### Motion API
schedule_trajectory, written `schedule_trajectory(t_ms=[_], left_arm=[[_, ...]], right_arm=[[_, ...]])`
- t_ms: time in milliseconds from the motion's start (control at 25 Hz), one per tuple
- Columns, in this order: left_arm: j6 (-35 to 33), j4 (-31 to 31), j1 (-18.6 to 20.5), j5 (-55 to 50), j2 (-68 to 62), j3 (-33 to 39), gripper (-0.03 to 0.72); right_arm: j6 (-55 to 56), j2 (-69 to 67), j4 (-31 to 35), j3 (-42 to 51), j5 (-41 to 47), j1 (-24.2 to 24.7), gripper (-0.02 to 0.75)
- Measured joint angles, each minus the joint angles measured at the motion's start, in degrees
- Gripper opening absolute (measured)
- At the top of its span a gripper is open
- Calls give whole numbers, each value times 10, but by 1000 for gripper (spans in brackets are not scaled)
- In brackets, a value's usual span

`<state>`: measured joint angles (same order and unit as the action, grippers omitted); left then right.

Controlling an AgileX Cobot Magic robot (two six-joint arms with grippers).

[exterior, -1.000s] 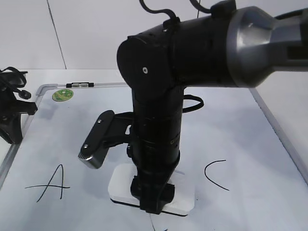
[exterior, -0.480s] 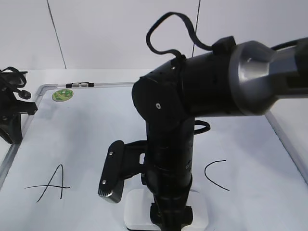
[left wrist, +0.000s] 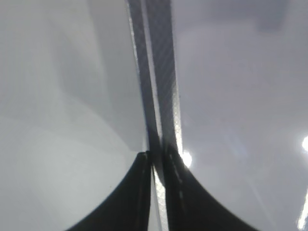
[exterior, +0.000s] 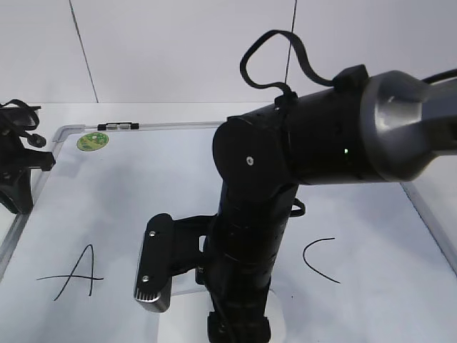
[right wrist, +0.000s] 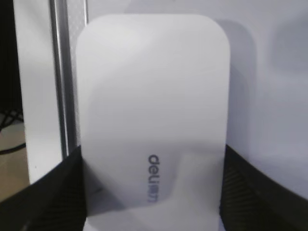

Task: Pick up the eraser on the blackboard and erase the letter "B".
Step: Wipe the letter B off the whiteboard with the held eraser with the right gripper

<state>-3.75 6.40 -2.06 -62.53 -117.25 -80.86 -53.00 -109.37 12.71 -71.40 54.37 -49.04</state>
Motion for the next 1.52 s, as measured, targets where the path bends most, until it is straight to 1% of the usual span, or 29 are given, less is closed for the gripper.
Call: schedule_trajectory(t_ms=[120,200,640,840,1040,1160,1360,1520], left_arm=[[0,0,0,0,0,0,50],[0,0,0,0,0,0,50],[0,0,0,0,0,0,50],[0,0,0,0,0,0,50],[0,0,0,0,0,0,50],[0,0,0,1,0,0,50],[0,0,0,1,0,0,50],[0,0,0,1,0,0,50]], right_arm=[[-3,0,26,0,-1,0,564],[-3,-1,32,0,-1,0,564],[-8,-3,36,0,-1,0,564],[15,-15,37,-16,12,0,564],[67,-41,11,-63,47,-12,564],[81,-53,3,-84,59,-21,564],[87,-62,-22,-96,73,-37,564],[101,-67,-40,-100,88,-41,563]])
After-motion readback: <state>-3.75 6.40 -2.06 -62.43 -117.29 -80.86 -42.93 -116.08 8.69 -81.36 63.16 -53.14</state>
